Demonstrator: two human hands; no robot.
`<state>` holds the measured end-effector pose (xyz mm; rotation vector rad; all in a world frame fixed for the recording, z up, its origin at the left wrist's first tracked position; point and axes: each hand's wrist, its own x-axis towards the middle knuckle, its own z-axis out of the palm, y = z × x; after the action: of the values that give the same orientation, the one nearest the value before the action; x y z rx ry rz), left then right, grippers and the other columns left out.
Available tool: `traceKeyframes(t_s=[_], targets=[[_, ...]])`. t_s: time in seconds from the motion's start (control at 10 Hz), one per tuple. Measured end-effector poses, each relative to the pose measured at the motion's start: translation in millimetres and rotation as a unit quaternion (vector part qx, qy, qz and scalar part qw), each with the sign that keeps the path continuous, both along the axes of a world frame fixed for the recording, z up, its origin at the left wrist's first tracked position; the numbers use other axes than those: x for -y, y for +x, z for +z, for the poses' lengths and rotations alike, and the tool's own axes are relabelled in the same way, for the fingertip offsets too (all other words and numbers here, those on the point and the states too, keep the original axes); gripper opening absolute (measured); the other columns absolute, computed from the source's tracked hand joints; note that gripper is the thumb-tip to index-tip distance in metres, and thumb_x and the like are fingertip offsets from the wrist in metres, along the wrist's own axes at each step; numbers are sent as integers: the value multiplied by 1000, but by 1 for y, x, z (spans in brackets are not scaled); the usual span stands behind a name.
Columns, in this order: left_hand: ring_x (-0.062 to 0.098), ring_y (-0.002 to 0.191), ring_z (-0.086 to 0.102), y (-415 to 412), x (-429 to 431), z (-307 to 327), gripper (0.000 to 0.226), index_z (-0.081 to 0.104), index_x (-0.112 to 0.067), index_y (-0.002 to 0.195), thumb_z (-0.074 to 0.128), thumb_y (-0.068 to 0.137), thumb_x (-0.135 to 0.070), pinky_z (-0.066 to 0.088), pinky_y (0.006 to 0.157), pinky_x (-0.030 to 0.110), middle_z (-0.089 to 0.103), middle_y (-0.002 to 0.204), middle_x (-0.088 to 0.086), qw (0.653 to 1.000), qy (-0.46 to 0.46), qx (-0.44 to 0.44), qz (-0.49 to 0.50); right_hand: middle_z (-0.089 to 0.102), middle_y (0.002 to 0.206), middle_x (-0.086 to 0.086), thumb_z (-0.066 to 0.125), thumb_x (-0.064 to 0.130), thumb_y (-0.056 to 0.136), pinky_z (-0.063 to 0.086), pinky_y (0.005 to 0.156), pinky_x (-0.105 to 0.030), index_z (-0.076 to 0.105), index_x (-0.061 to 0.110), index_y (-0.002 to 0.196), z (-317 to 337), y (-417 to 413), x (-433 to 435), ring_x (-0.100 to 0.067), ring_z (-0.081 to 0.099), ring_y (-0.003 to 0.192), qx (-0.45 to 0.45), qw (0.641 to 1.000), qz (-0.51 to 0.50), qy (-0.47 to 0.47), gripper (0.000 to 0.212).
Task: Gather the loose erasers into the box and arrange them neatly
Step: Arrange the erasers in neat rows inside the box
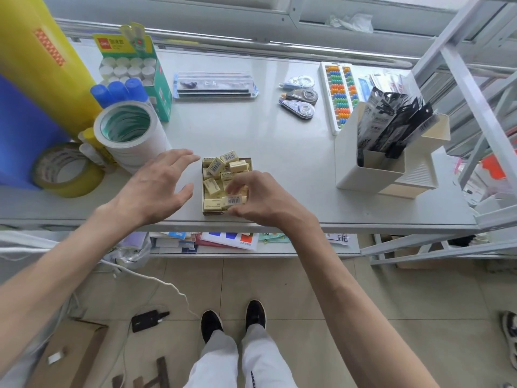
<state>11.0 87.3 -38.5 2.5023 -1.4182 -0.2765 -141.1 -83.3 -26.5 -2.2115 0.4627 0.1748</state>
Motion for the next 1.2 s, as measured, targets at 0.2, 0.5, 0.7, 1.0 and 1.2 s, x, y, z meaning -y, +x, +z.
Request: traceKeyframes(t_s=[0.2,0.5,0.7,1.0,1.2], targets=[[24,137,37,0,1,0,58,40,-19,145,60,91,-25,30,114,42,42,149,5,1000,-1,0,0,68,116,-5,78,10,79,50,91,-28,74,12,105,-5,2,-9,-16,60,105,5,1000,-1,17,27],[23,138,37,-1,3,0,57,40,-19,144,60,91,-24,28,114,39,42,149,6,1000,-3,2,-3,65,113,-2,81,26,78,51,89,-33,74,17,105,-5,9,-14,-14,57,100,-7,999,34,-37,29],[24,138,37,0,4,1,57,41,-18,144,60,91,-24,27,114,39,42,149,6,1000,-6,3,-1,62,105,2,79,23,81,46,82,-29,74,22,103,-3,15,-12,-13,55,96,-28,997,51,-47,23],[24,137,37,0,4,-4,57,42,-17,144,60,91,-25,27,115,38,43,148,7,1000,1,5,-5,70,83,4,64,26,90,55,76,-38,74,19,84,-1,30,-12,-17,65,82,40,995,-49,-72,14],[25,136,38,-1,2,-8,58,41,-18,145,60,90,-26,26,115,38,45,147,7,1000,7,1,-4,67,82,-4,67,30,87,41,67,-30,66,11,77,-5,42,-26,-26,59,80,-15,987,-64,-147,22]])
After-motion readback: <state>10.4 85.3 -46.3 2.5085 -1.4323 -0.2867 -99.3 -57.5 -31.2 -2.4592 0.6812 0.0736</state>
